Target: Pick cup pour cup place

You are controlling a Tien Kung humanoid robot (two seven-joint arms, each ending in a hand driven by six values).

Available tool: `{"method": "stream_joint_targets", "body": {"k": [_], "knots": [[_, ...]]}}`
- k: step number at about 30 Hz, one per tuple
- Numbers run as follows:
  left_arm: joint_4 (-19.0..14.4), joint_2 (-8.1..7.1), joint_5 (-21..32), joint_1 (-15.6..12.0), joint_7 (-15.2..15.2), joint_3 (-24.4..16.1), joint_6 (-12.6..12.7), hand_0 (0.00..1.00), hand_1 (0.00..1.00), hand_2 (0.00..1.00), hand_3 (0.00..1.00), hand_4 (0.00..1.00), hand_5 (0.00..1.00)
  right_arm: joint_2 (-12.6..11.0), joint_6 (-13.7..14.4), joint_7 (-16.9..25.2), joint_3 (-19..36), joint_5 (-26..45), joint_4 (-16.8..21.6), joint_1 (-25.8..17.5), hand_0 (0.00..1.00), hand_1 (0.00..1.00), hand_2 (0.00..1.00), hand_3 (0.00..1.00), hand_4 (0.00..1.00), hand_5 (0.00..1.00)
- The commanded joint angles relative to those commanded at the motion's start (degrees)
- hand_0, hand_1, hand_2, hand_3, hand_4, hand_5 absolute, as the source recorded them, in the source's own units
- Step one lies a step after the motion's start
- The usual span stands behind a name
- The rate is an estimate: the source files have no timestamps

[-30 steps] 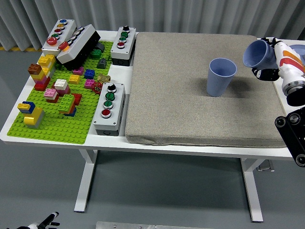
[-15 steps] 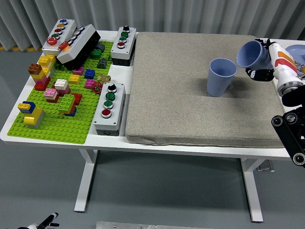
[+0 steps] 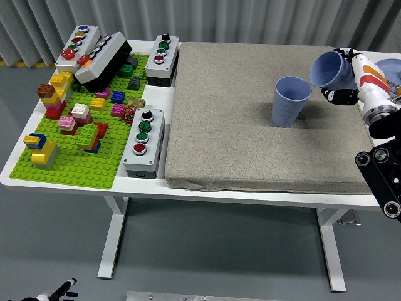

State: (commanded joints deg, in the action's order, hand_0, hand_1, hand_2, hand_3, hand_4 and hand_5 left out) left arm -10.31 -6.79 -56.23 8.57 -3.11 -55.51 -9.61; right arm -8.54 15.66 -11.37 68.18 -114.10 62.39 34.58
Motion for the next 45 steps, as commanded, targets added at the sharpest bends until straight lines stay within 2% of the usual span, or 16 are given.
{"method": "stream_joint_targets", "body": {"k": [25,45], "knots": [[0.00,-0.10,-0.35,0.02,-0.16,-0.59,0.04,0.844,0.828,0.870,0.779,0.637,0.980,1.09,-0.44,-1.05,-1.25,-1.87,1.72,0.19,0.818,0.691,0.583,0.694,0.756,0.158],[0.00,-0.20,-0.28,-0.18,-0.23,-0.34,0.01,0.845,0.829,0.869,0.779,0.637,0.980,0.96,-1.31,-3.97,-3.30,-8.06,4.05,-0.02,0.817,0.692,0.584,0.694,0.758,0.164]]}}
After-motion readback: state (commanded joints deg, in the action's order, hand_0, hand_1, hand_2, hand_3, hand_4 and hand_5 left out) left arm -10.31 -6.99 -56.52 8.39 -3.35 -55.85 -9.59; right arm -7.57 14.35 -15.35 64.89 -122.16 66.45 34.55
